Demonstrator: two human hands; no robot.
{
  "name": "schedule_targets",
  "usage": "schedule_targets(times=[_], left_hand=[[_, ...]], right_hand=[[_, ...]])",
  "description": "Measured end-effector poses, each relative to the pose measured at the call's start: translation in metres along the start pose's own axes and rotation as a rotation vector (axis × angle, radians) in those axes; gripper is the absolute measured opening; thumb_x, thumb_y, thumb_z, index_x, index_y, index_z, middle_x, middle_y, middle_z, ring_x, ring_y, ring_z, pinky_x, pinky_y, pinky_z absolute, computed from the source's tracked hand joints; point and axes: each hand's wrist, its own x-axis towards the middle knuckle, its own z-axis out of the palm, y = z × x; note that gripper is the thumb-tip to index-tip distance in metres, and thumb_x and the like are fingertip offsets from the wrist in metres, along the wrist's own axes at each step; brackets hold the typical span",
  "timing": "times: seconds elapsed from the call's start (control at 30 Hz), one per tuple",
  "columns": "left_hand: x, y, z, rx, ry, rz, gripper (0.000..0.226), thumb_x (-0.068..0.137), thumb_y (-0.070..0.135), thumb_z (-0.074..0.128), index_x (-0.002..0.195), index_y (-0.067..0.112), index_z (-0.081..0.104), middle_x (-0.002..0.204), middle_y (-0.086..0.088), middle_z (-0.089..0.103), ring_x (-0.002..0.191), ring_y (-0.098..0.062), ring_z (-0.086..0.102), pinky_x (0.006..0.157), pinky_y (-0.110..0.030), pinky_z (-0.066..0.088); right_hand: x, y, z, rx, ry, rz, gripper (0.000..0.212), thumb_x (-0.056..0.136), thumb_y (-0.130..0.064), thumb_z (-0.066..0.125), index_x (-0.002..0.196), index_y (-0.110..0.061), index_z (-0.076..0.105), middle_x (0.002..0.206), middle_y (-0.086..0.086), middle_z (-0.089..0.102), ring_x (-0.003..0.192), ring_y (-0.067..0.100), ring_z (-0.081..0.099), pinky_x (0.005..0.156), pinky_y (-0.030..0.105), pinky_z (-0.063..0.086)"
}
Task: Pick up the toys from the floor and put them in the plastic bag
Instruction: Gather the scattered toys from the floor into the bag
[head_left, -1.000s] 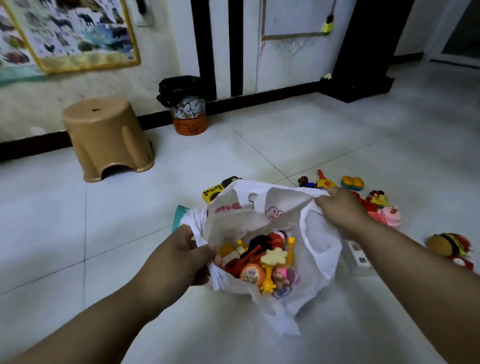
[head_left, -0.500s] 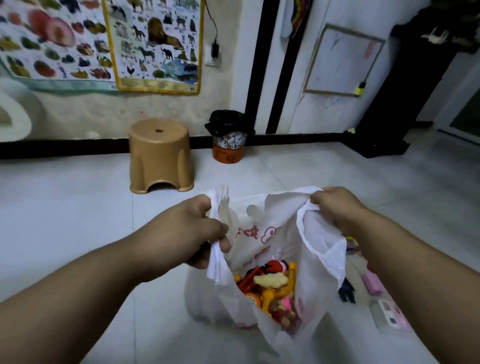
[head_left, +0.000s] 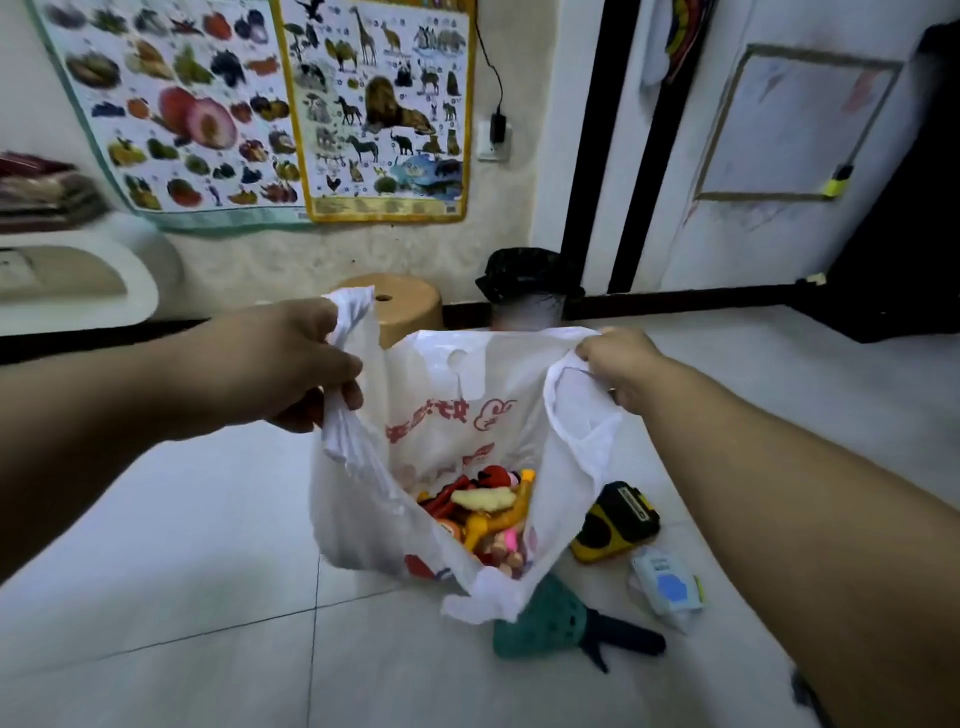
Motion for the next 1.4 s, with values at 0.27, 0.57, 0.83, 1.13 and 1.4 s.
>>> schedule_targets(times=[0.27,0.57,0.83,1.13,1.4], left_hand=[[0.117,-0.016,0.102,-0.003,0.241,-0.169,0.007,0.094,0.011,0.051,0.088,0.008,0.054,0.063,0.002,0.072,0.070,-0.026,0.061,0.072,-0.040,0.056],[0.209,0.000,0.233,0.069,0.166,-0.368,0.011,0.095,0.009,0.047,0.084,0.008,0.045,0.076,-0.006,0.066,0.061,-0.018,0.055,0.057,-0.027,0.045],[0.215,0.013,0.286,0.000,0.181,-0.396,0.015,0.091,0.011,0.047,0.097,0.021,0.057,0.088,-0.013,0.073,0.089,-0.030,0.067,0.083,-0.043,0.054],[0.179,-0.009,0.304,-0.171,0.243,-0.254,0.023,0.091,0.013,0.052,0.109,0.028,0.050,0.079,-0.005,0.074,0.066,-0.016,0.072,0.064,-0.036,0.058],[0.162,-0.041,0.285,-0.219,0.161,-0.206,0.010,0.092,0.012,0.051,0.096,0.013,0.042,0.083,-0.007,0.072,0.068,-0.025,0.073,0.079,-0.052,0.057]], right_hand=[[0.148,0.055,0.005,0.083,-0.078,-0.059,0.023,0.084,0.000,0.048,0.094,-0.007,0.068,0.097,0.016,0.068,0.091,0.031,0.063,0.080,0.037,0.052],[0.258,0.133,-0.057,-0.013,-0.124,-0.065,0.025,0.093,-0.010,0.049,0.114,-0.010,0.062,0.102,0.010,0.060,0.090,0.026,0.053,0.076,0.028,0.039],[0.267,0.170,-0.089,-0.163,-0.233,-0.117,0.035,0.092,-0.012,0.048,0.126,-0.013,0.055,0.128,0.011,0.059,0.113,0.030,0.054,0.084,0.028,0.039],[0.153,0.185,-0.075,-0.440,-0.036,-0.685,0.054,0.081,-0.019,0.060,0.134,-0.018,0.047,0.140,0.009,0.041,0.130,0.028,0.033,0.107,0.046,0.035],[0.024,0.254,0.009,-0.892,-0.925,-0.880,0.062,0.089,-0.020,0.054,0.145,-0.030,0.029,0.155,0.007,0.023,0.135,0.033,0.032,0.108,0.047,0.031]])
